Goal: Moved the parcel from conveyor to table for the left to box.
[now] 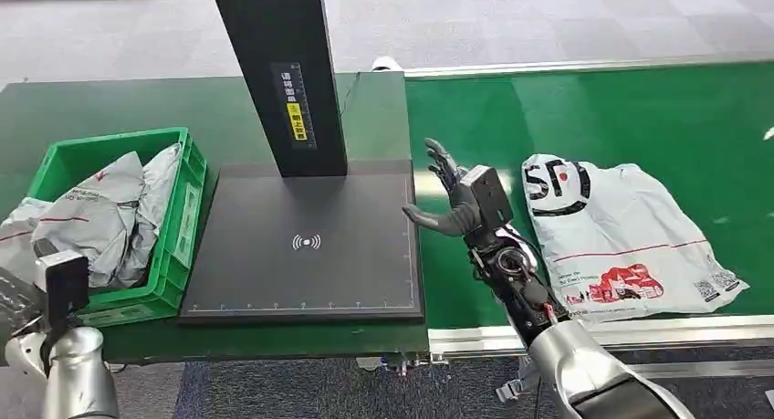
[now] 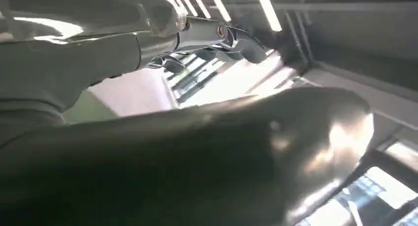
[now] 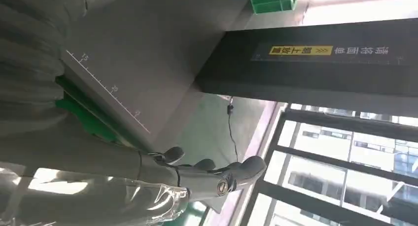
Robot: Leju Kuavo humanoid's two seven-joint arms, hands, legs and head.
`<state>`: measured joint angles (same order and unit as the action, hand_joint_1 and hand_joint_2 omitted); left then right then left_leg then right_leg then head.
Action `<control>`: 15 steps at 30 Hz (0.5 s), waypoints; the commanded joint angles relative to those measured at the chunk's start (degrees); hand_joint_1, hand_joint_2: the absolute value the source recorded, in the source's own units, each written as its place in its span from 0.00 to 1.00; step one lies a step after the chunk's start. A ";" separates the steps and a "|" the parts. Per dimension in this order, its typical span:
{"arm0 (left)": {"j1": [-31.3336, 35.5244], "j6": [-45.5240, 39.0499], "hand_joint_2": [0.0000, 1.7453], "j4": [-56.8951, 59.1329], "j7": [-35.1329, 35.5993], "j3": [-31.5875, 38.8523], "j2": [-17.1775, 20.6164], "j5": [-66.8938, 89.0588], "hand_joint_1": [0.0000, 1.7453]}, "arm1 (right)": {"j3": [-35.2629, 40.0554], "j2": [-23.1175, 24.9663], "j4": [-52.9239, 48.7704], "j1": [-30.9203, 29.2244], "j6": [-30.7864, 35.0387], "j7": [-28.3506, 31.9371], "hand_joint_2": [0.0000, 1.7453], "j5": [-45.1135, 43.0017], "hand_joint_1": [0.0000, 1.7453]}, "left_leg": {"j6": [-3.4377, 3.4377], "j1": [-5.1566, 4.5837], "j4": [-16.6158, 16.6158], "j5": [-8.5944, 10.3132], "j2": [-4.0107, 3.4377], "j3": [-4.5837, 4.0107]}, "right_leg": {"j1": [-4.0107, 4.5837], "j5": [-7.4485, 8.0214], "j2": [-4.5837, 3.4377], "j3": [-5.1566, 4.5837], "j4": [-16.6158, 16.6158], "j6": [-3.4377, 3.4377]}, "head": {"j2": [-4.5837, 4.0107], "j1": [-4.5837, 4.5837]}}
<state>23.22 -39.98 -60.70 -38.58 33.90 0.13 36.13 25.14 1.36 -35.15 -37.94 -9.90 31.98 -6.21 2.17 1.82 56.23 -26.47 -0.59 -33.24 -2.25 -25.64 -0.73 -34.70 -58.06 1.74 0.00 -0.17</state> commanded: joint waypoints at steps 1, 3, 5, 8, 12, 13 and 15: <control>-3.31 -0.02 0.00 -13.34 -1.42 -7.19 -3.38 -3.57 0.00 | 1.15 1.35 4.39 -4.31 -0.18 -0.76 1.00 0.11 0.00 | -0.11 0.00 0.03 -0.02 0.05 -0.02 | 0.04 -0.02 0.07 -0.01 -0.01 -0.12 | 0.00 0.04; -4.05 -0.02 0.00 -15.13 -1.42 -9.15 -3.33 -5.94 0.00 | 1.16 1.71 4.82 -4.99 -0.31 -1.01 1.00 0.16 0.00 | -0.15 0.02 0.08 -0.04 0.06 -0.04 | 0.06 -0.03 0.09 -0.01 -0.03 -0.16 | 0.00 0.04; -5.68 -0.02 0.00 -19.04 -1.42 -13.12 -3.24 -9.58 0.00 | 1.25 2.02 5.43 -5.98 -0.81 -1.22 1.00 0.21 0.00 | -0.20 0.01 0.05 -0.04 0.10 0.03 | 0.06 -0.04 0.13 0.08 -0.01 -0.20 | 0.00 0.04; -6.86 -0.02 0.00 -21.50 -1.42 -14.84 -3.85 -8.55 0.00 | 1.25 2.12 5.54 -6.33 -1.07 -1.25 1.00 0.26 0.00 | -0.18 0.01 0.04 -0.03 0.08 -0.01 | 0.05 -0.02 0.11 0.04 0.02 -0.15 | 0.00 0.02; -6.86 -0.02 0.00 -21.50 -1.42 -14.84 -3.85 -8.55 0.00 | 1.25 2.12 5.54 -6.33 -1.07 -1.25 1.00 0.26 0.00 | -0.13 -0.02 -0.01 -0.02 0.12 0.06 | 0.02 -0.03 0.10 0.09 0.02 -0.14 | 0.00 0.02; -6.86 -0.02 0.00 -21.50 -1.42 -14.84 -3.85 -8.55 0.00 | 1.25 2.12 5.54 -6.33 -1.07 -1.25 1.00 0.26 0.00 | -0.15 0.00 -0.02 -0.03 0.10 0.09 | 0.05 -0.03 0.09 0.12 0.04 -0.17 | 0.00 0.02; -6.86 -0.02 0.00 -21.50 -1.42 -14.84 -3.85 -8.55 0.00 | 1.25 2.12 5.54 -6.33 -1.07 -1.25 1.00 0.26 0.00 | -0.18 0.00 -0.04 -0.03 0.10 0.13 | 0.05 -0.03 0.10 0.16 0.05 -0.21 | 0.00 0.02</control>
<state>17.23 -39.98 -80.33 -38.58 20.96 -2.43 27.91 25.53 3.06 -33.94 -41.00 -10.84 30.97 -6.12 2.17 1.82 56.23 -26.47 -0.55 -33.24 -2.25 -25.64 -0.73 -34.69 -58.06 1.74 0.00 -0.15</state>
